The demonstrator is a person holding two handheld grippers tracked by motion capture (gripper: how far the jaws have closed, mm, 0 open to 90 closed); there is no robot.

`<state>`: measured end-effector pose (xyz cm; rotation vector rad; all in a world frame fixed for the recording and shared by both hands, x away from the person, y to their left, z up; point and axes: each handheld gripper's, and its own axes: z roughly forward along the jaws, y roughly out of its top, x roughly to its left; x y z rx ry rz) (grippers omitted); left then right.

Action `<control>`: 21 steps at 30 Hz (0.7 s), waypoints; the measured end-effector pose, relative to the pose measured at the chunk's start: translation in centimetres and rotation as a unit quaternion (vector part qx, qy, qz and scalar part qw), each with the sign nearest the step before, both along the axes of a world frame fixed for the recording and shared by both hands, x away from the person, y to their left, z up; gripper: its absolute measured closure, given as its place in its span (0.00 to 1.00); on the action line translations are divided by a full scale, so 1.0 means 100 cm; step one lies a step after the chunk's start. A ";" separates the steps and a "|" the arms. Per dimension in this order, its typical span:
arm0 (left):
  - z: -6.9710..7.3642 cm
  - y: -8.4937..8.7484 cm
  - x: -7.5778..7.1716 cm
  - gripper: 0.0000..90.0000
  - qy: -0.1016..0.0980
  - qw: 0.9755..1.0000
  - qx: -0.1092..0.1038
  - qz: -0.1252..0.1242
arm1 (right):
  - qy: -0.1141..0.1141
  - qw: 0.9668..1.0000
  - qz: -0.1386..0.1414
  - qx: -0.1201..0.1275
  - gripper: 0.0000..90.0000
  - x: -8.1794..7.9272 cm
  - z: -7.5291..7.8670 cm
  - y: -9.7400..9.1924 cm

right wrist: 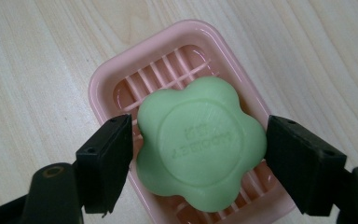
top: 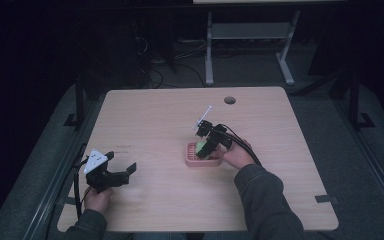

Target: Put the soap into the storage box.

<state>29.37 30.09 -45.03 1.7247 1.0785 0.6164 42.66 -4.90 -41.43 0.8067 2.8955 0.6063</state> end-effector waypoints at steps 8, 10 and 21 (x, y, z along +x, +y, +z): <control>0.000 0.000 0.001 0.00 0.001 1.000 0.001 0.000 | 0.002 1.000 -0.002 0.009 0.26 0.000 0.002 -0.003; 0.000 0.000 0.000 0.00 0.001 1.000 0.001 0.000 | -0.001 1.000 -0.004 0.009 0.25 0.000 0.003 -0.003; -0.001 0.000 0.000 0.00 0.002 1.000 0.002 -0.001 | -0.011 1.000 -0.011 0.022 0.25 -0.005 0.014 -0.013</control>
